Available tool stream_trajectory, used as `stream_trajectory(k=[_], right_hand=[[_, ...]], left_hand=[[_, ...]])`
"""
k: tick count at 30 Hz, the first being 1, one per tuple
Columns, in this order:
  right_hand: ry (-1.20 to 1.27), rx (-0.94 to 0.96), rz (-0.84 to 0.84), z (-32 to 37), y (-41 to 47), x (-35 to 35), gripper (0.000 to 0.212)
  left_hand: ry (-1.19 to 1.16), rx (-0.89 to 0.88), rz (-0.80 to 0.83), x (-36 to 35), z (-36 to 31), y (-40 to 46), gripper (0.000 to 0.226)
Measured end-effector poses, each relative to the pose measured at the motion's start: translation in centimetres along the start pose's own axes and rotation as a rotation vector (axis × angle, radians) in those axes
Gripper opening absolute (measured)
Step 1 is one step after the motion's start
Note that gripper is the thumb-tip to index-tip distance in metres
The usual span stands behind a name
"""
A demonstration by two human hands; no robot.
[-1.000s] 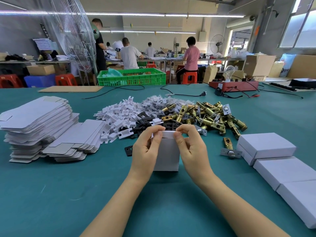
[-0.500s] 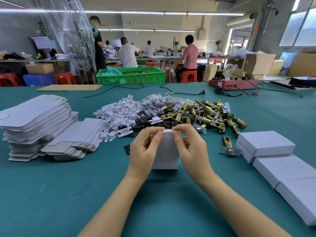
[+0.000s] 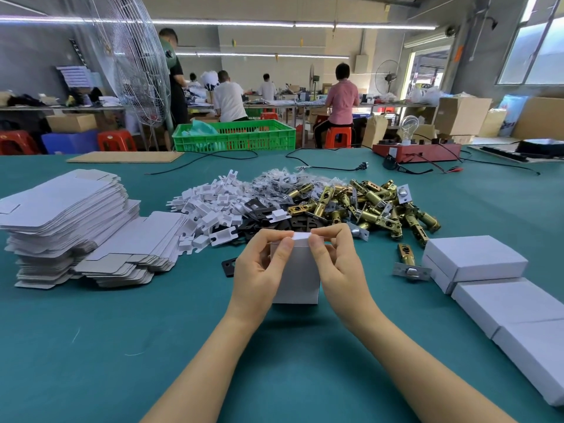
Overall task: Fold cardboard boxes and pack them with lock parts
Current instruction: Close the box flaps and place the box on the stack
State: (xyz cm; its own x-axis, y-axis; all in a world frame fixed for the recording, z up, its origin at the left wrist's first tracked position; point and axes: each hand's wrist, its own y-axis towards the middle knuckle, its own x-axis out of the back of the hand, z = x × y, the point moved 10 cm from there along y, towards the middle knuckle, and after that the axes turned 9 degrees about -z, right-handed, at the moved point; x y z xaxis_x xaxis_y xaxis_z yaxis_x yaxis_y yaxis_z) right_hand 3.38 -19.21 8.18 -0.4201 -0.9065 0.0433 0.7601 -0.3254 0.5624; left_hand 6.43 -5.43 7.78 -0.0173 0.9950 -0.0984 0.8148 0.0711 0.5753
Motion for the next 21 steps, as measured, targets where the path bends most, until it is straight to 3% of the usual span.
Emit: stream_trajectory(k=[7,14,17,21], right_hand=[[-0.127,0.068,0.112,-0.6,-0.3,-0.9,0.016],[-0.167,0.144,0.05,-1.3,-0.3,-0.4,0.007],[-0.158,0.106,0.039,-1.9,-0.2,-0.5,0.012],[-0.146,0.013,0.133,-3.4,-0.6,-1.3,0.037]], left_hand=[[-0.001,0.003,0.056,-0.2,0.4,0.0,0.023],[0.043,-0.032,0.065,-0.3,0.7,-0.2,0.013],[0.076,-0.009,0.081,-0.5,1.2,-0.5,0.026],[0.082,0.225,0.093,-0.5,4.1,-0.8,0.057]])
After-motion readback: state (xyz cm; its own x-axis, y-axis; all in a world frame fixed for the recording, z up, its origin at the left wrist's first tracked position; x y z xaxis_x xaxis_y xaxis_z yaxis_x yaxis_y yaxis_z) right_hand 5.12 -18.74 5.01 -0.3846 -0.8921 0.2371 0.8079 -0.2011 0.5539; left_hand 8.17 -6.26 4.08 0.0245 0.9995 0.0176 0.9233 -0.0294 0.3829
